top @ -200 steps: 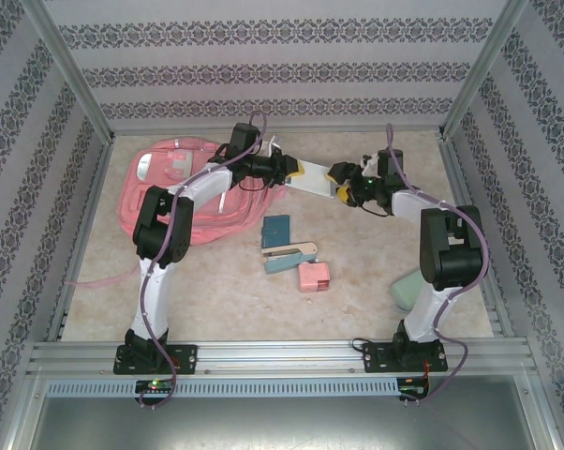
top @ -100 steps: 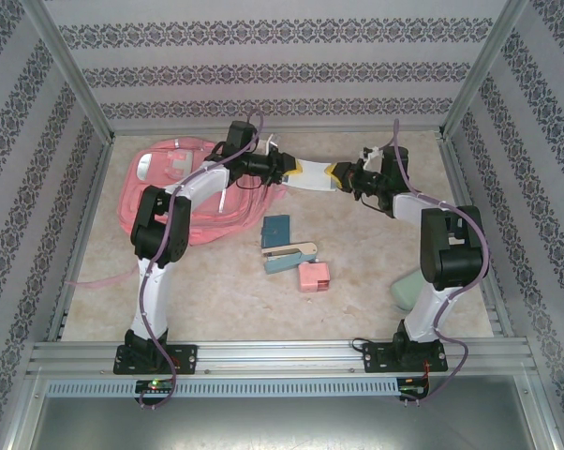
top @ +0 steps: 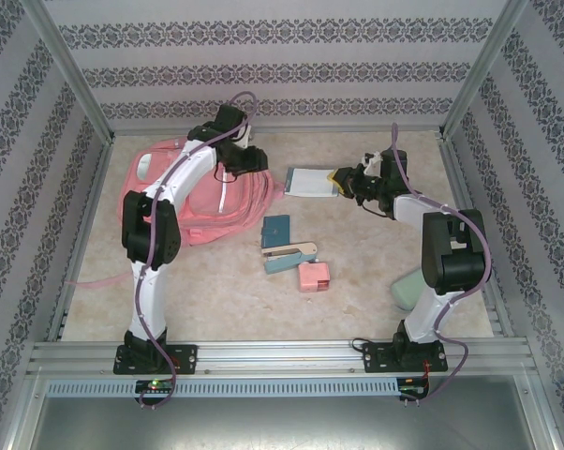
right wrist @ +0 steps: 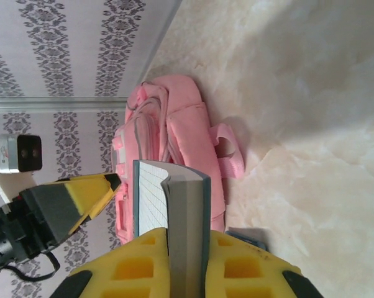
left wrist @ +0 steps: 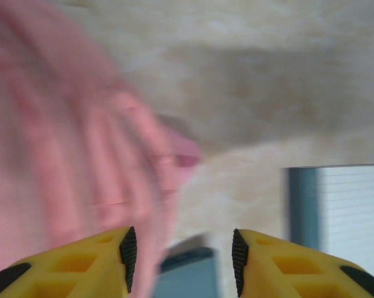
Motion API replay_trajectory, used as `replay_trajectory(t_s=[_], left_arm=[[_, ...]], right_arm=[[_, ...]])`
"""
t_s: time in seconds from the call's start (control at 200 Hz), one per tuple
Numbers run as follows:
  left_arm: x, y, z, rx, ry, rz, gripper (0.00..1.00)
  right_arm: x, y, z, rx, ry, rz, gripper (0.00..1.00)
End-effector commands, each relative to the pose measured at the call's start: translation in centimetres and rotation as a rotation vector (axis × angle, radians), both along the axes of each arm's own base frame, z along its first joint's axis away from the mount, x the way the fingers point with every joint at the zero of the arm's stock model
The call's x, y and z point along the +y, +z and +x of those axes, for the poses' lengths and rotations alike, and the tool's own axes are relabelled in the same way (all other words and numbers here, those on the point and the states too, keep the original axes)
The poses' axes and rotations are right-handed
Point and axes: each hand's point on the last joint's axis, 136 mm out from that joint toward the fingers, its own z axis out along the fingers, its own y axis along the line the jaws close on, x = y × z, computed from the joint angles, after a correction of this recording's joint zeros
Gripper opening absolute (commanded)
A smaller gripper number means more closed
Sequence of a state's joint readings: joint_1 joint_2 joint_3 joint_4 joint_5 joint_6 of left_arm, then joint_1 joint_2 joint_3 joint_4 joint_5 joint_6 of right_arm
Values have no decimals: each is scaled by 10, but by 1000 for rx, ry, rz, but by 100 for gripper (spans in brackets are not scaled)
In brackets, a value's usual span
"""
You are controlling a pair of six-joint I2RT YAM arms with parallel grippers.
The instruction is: Pack books, pencil case, and school supplies into a backpack
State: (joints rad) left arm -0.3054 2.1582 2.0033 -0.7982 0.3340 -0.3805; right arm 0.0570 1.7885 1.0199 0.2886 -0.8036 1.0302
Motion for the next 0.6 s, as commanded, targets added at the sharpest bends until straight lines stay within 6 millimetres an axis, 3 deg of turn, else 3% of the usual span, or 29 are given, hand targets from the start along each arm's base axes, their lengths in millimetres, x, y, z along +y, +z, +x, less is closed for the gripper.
replay_trajectory(t_s=[0.0, 0.43, 0.545, 0.595], left_arm=[[55, -18, -18, 23, -18, 363, 47], [47, -75, -25, 100, -136, 595, 47], [45, -81, -26, 108, -153, 618, 32], [45, -78, -24, 101, -149, 623, 13]], right_arm=[[3, 9, -4, -44, 9, -33, 0], [13, 7, -5, -39, 30, -42, 0], [15, 6, -6, -40, 34, -48, 0], [16, 6, -6, -40, 37, -48, 0]])
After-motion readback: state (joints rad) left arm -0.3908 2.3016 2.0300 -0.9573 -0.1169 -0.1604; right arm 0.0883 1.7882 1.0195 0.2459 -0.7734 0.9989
